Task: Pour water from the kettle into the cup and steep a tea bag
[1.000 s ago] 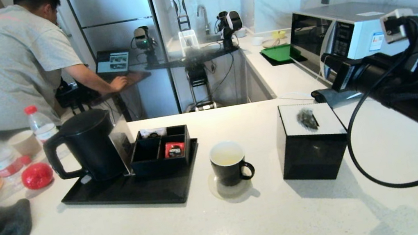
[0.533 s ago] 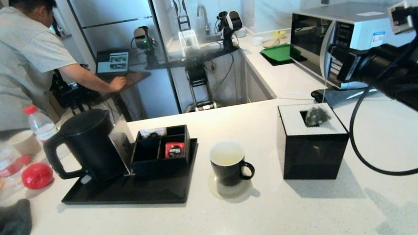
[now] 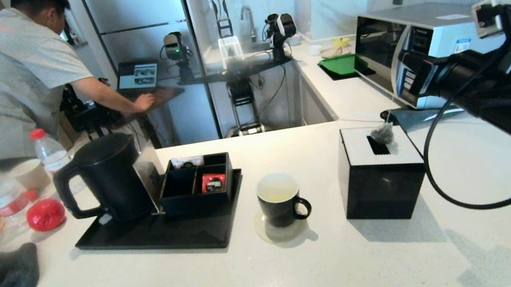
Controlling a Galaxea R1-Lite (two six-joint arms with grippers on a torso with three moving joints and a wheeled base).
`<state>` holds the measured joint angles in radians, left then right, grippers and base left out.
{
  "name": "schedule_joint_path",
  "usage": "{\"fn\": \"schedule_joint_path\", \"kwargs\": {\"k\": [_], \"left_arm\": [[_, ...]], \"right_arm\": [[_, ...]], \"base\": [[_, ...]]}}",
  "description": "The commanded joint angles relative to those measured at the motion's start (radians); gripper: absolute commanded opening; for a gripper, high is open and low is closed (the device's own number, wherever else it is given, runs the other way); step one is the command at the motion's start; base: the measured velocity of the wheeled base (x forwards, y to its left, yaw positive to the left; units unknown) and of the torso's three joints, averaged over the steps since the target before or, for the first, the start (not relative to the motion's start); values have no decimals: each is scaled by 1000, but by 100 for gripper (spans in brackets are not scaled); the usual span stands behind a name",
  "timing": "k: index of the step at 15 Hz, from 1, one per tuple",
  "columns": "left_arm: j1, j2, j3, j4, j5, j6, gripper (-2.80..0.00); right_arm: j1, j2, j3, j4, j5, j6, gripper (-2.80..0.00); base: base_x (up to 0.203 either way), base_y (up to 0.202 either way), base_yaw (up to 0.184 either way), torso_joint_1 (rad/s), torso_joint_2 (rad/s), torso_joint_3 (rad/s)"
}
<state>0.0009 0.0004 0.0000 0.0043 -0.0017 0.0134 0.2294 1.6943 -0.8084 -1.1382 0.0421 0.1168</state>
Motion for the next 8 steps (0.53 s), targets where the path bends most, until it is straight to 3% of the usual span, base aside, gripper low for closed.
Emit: {"fn": "schedule_joint_path", "kwargs": {"k": [1, 8], "left_arm": [[-1, 0, 0, 0, 0, 0, -280], [1, 0, 0, 0, 0, 0, -280]], "right_arm": [[1, 5, 27, -8, 1, -2, -280], [8, 62, 106, -114, 2, 0, -280]], "base": [[0, 0, 0, 0, 0, 0], [0, 0, 0, 0, 0, 0]]}}
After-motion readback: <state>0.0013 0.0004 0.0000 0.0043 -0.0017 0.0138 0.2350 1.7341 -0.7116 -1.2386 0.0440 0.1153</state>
